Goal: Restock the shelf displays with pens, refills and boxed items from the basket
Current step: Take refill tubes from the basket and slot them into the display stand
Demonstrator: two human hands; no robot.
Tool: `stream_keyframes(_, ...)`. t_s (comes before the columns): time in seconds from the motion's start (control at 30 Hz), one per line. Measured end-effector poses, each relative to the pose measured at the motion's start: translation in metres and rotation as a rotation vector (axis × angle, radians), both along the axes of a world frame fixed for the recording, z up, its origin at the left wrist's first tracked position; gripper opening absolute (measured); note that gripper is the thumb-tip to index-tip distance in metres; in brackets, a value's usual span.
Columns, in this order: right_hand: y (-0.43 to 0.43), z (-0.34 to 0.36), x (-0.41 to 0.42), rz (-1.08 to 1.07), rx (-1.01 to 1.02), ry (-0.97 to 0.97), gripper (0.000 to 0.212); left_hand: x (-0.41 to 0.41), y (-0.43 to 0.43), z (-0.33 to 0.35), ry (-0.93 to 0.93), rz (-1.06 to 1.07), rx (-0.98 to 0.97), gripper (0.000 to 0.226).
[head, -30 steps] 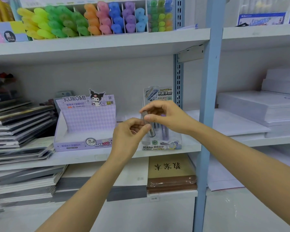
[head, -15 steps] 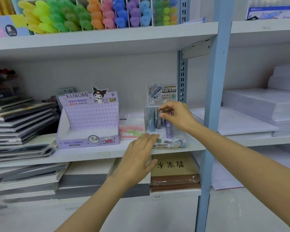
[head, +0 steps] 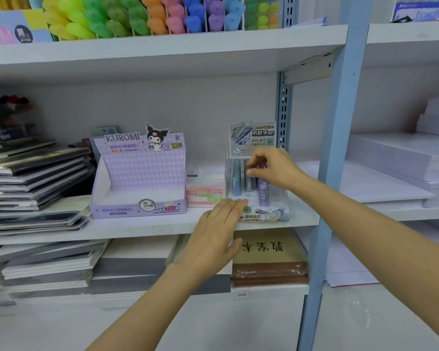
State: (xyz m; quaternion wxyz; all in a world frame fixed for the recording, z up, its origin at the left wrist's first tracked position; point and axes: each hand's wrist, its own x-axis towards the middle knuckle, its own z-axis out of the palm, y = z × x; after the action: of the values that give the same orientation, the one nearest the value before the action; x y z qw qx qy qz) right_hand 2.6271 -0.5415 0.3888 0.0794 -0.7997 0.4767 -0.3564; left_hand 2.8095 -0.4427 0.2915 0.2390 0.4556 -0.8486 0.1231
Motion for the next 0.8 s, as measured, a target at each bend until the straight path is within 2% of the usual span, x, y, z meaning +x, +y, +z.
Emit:
stream_keyframes(0.17, 0.003, 0.002, -0.005, 0.005, 0.049, 0.093, 0.018, 0.000, -0.001, 0.002, -0.018, 0.017, 0.007, 0.073)
stream_keyframes(0.23, 0.012, -0.001, -0.003, -0.009, -0.045, 0.075, 0.019, 0.000, 0.002, 0.001, 0.000, 0.002, 0.007, 0.074)
stream_keyframes(0.3, 0.030, -0.007, 0.001, -0.008, -0.229, -0.036, 0.018, 0.003, 0.007, -0.001, 0.018, -0.018, -0.041, 0.073)
stream_keyframes(0.37, 0.056, -0.017, 0.011, 0.103, -0.411, -0.166, 0.014, 0.012, 0.014, -0.014, 0.092, -0.015, -0.131, 0.067)
stream_keyframes(0.43, 0.083, -0.038, 0.026, 0.263, -0.435, -0.199, 0.012, 0.025, 0.021, -0.045, 0.218, 0.042, -0.222, 0.057)
stream_keyframes(0.53, 0.108, -0.097, 0.052, 0.449, -0.243, -0.056, 0.011, 0.045, 0.038, -0.113, 0.320, 0.166, -0.130, 0.046)
stream_keyframes(0.7, 0.119, -0.241, 0.083, 0.504, 0.242, 0.174, 0.015, 0.085, 0.089, -0.251, 0.223, 0.354, 0.383, 0.039)
stream_keyframes(0.8, 0.126, -0.328, 0.092, 0.469, 0.480, 0.244, 0.018, 0.109, 0.129, -0.324, 0.157, 0.460, 0.655, 0.046)
